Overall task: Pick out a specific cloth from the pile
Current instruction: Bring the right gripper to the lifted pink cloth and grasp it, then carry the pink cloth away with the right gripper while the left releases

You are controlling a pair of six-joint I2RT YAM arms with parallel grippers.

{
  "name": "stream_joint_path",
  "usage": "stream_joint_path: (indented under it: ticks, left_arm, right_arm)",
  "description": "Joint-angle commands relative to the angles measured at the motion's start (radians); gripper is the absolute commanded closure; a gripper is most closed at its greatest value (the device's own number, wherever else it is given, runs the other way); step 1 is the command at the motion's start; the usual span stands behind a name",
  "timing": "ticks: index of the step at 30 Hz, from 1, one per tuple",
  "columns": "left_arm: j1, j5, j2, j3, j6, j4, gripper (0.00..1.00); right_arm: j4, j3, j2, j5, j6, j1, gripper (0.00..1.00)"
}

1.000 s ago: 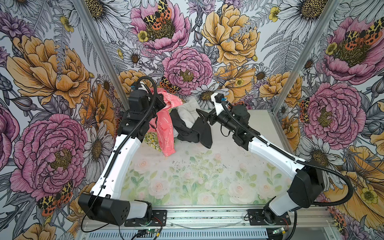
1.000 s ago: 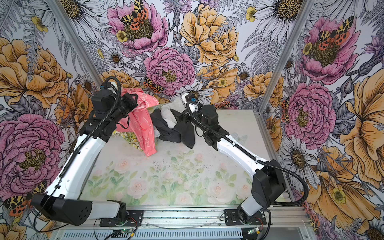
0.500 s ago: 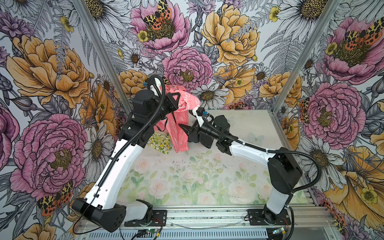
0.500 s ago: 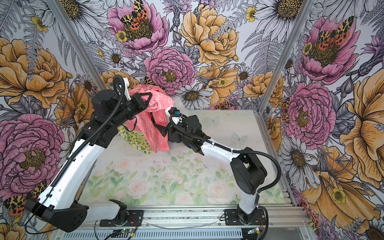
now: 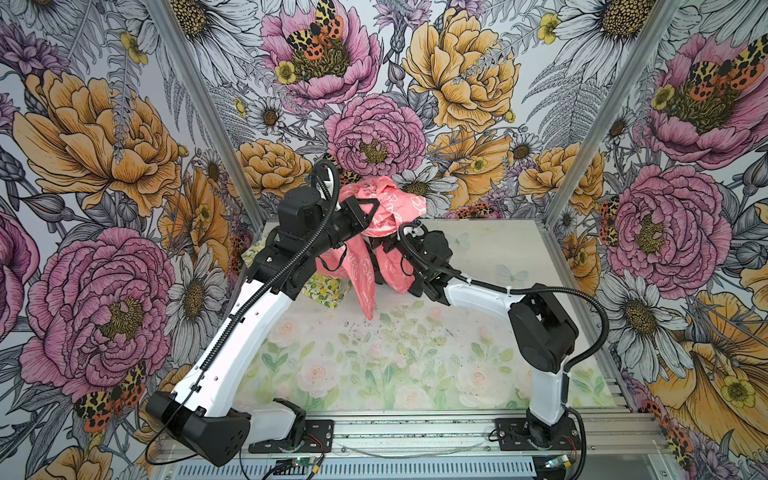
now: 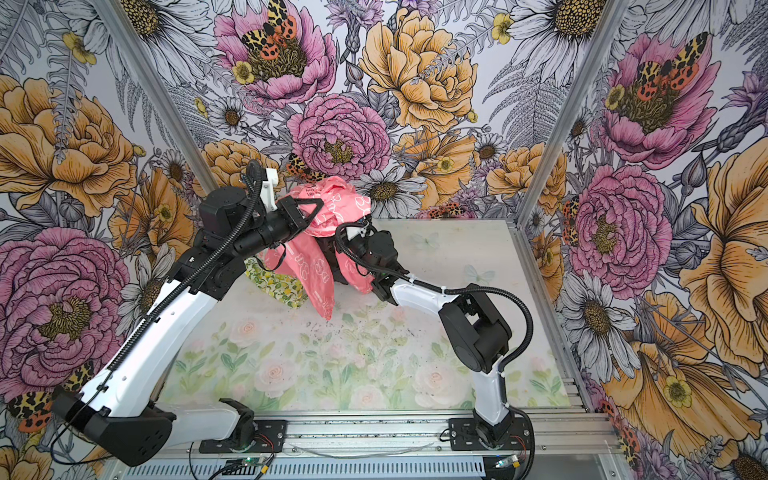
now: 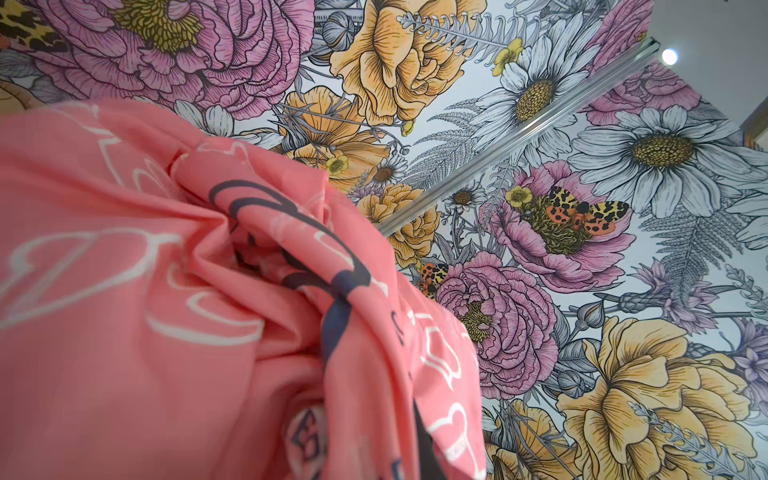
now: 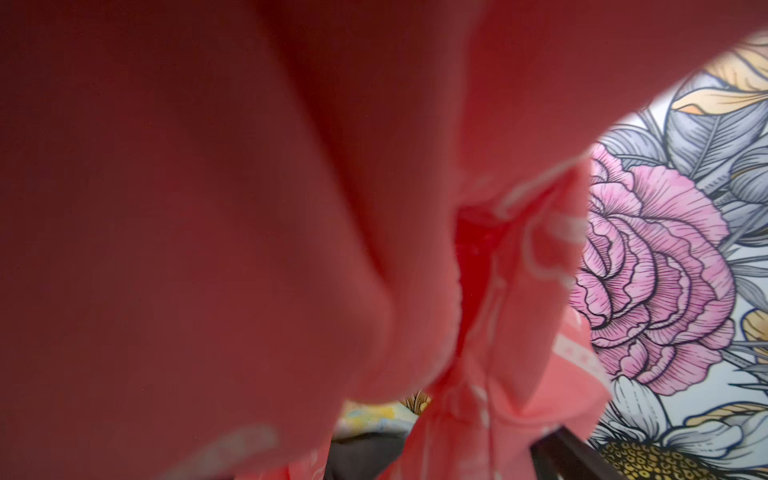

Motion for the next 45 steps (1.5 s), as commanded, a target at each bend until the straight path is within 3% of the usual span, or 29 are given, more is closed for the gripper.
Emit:
stream_joint_path:
  ticks: [1,3,4,9,13,16,17,19,22,30,45]
  left_arm:
    - [0.034,0.105,-0.012,-0.022,-0.042,0.047,1.0]
    - [0.045,0.129,0.004,-0.028,-0.041,0.047,1.0]
    - [0.049,0.14,0.014,-0.028,-0.038,0.047,1.0]
    - [0.063,0.181,0.07,-0.023,-0.039,0.066,1.0]
    - [0.072,0.192,0.091,-0.017,-0.009,0.065,0.99]
    - [0.083,0.186,0.084,-0.04,0.012,0.065,0.89]
    - [0.088,0.185,0.079,-0.051,0.02,0.065,0.84]
    - [0.096,0.176,0.066,-0.082,0.041,0.065,0.62]
    - [0.107,0.169,0.045,-0.127,0.074,0.064,0.42]
    - [0.121,0.153,-0.013,-0.204,0.192,0.046,0.13]
    - [0.145,0.112,-0.039,-0.337,0.27,0.03,0.1]
  right_arm:
    - [0.087,0.066,0.002,0.023,-0.006,-0.01,0.01]
    - [0.083,0.082,0.001,-0.016,0.014,-0.007,0.06]
    - [0.084,0.085,0.0,-0.037,0.03,-0.005,0.18]
    - [0.096,0.066,-0.033,-0.096,0.088,0.001,1.0]
    - [0.048,0.047,-0.108,-0.09,0.126,-0.01,1.0]
    - [-0.003,0.031,-0.184,-0.08,0.169,-0.024,1.0]
    - [-0.018,0.024,-0.207,-0.067,0.181,-0.026,1.0]
    - [-0.085,0.02,-0.263,-0.019,0.193,-0.029,1.0]
    - [-0.128,-0.005,-0.342,0.031,0.219,-0.051,1.0]
    - [-0.308,-0.03,-0.502,0.108,0.32,-0.195,1.0]
    - [-0.579,-0.073,-0.66,0.172,0.316,-0.536,1.0]
